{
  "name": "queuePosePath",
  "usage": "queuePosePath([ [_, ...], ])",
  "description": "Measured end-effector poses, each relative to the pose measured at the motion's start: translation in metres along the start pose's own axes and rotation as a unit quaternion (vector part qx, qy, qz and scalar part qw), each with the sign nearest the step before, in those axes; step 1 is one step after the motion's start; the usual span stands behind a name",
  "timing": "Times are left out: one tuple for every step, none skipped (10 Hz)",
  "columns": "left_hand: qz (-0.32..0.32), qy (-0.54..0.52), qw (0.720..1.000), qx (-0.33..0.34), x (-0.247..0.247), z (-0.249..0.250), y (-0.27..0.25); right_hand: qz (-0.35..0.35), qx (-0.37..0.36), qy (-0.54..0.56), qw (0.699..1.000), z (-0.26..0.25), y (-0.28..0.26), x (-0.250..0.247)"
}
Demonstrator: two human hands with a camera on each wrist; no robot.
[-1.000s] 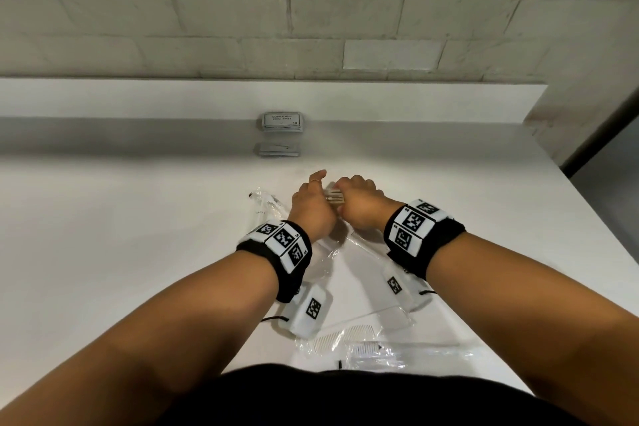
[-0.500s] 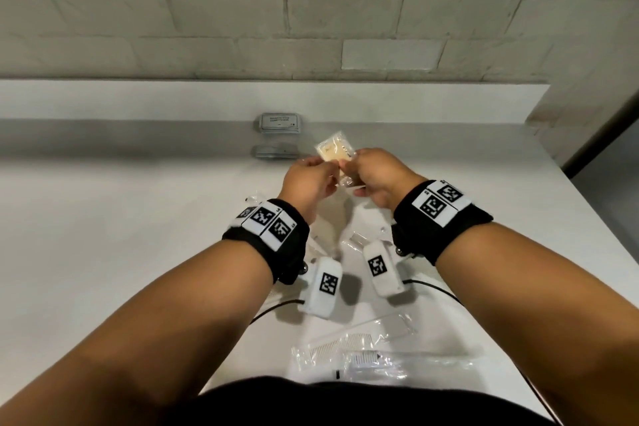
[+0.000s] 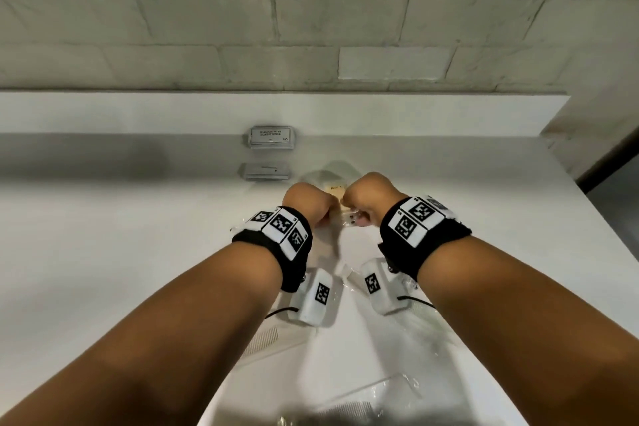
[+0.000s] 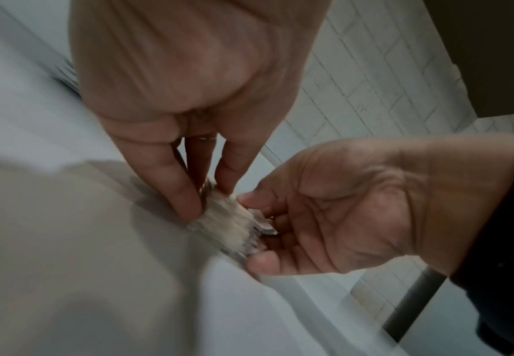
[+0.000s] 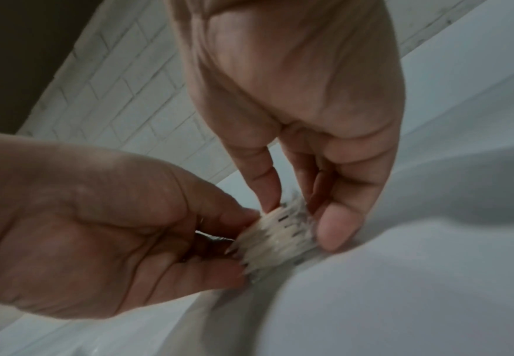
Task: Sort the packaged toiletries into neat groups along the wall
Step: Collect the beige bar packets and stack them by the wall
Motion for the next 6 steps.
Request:
queuePosePath([
  [0.014,0.014,1.000,0.015,0.002,0.010,0.020,-0.010,0.012,0.013,1.000,-0.012,0.015,-0.002],
  [0.023,0.044,0.998,0.038,0.003,0.028,0.040,-0.008,0.013,0.037,0.999,-0.024,0.034,-0.005],
  [0.035,0.109,0.990,0.079,0.005,0.051,0.064,0.049,0.052,0.121,0.990,-0.031,0.053,-0.018],
  [0.051,0.168,0.977,0.119,0.004,0.071,0.078,0.072,-0.042,-0.071,0.994,-0.057,0.080,-0.019],
  [0.073,0.220,0.961,0.153,0.002,0.086,0.094,0.071,0.007,-0.017,0.997,-0.056,0.101,-0.016],
  [0.070,0.253,0.952,0.155,0.004,0.094,0.109,0.080,-0.057,-0.067,0.993,-0.076,0.113,-0.016],
])
Point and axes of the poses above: each hand's wrist, its own y-axis towards the middle knuckle, its own x-axis out of the palm, z = x × y, the point moved 10 cm from there along y, towards the middle knuckle, and after that the axes turned 9 degrees about z, right-handed, at the moved point
